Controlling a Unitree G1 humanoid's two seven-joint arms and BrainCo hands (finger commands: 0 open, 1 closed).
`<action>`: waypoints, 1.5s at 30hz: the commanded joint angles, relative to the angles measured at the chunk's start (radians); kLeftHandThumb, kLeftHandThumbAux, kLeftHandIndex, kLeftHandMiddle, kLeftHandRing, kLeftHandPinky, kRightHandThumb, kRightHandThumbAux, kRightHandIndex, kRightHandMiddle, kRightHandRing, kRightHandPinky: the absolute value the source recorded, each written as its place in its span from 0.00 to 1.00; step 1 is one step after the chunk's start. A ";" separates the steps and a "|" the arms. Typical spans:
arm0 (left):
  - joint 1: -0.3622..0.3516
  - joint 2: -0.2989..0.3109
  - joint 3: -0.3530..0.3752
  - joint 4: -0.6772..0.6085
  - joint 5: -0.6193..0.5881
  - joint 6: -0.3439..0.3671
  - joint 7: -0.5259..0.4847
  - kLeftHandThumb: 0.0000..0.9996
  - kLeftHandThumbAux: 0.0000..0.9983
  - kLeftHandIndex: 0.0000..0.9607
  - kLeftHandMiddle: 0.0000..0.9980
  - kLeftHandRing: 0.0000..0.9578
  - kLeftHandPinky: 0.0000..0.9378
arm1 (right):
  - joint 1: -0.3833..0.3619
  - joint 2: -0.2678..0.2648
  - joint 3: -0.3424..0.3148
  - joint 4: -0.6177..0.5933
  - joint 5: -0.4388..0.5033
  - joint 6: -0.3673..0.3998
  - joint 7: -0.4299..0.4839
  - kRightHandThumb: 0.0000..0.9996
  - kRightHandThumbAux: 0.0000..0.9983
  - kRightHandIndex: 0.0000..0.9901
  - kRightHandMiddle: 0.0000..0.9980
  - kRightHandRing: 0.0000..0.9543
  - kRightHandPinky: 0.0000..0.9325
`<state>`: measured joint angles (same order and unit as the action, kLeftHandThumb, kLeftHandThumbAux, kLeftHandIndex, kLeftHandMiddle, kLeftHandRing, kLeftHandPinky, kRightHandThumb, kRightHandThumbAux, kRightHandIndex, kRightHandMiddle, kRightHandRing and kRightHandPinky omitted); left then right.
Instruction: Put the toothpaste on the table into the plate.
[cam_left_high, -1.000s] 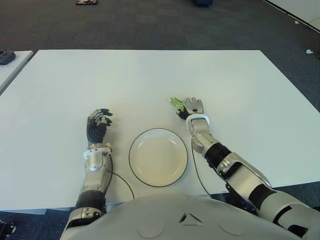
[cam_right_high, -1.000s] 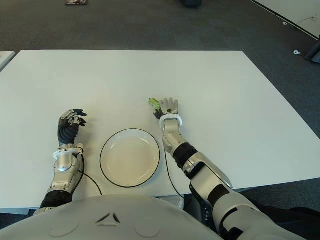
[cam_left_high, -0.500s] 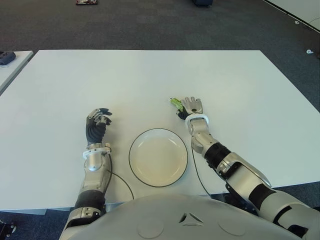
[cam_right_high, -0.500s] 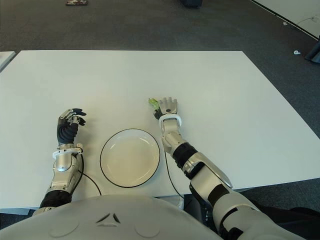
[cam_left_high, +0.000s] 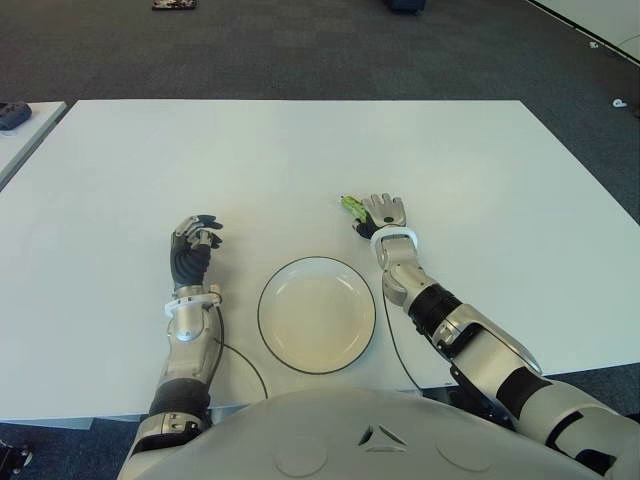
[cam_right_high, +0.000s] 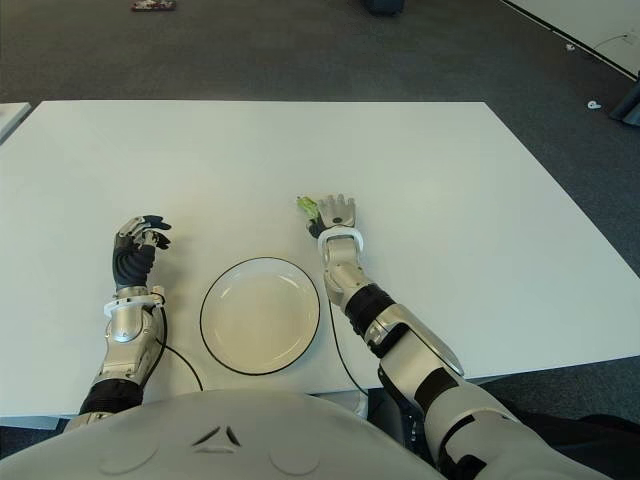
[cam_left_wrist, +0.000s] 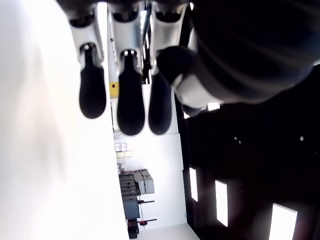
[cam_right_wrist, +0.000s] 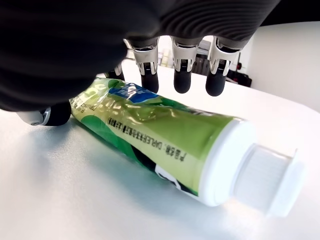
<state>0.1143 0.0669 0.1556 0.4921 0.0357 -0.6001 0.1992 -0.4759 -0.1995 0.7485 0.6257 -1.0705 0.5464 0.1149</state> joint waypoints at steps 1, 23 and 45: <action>0.014 0.003 0.004 0.035 0.006 -0.004 -0.003 0.83 0.68 0.43 0.49 0.63 0.62 | 0.066 0.001 -0.014 0.035 0.061 -0.034 0.022 0.56 0.31 0.09 0.21 0.28 0.39; 0.008 -0.001 0.017 0.049 0.003 -0.013 -0.005 0.83 0.68 0.42 0.50 0.64 0.63 | 0.093 0.036 -0.165 0.046 0.189 -0.129 -0.209 0.71 0.70 0.44 0.61 0.63 0.71; 0.009 -0.006 0.021 0.039 -0.020 -0.003 -0.023 0.84 0.68 0.42 0.51 0.67 0.66 | 0.078 0.070 -0.233 0.113 0.247 -0.171 -0.408 0.71 0.71 0.44 0.73 0.76 0.79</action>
<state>0.1012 0.0672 0.1784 0.5086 0.0178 -0.6152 0.1914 -0.4311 -0.1377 0.5256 0.7019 -0.8591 0.3927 -0.2881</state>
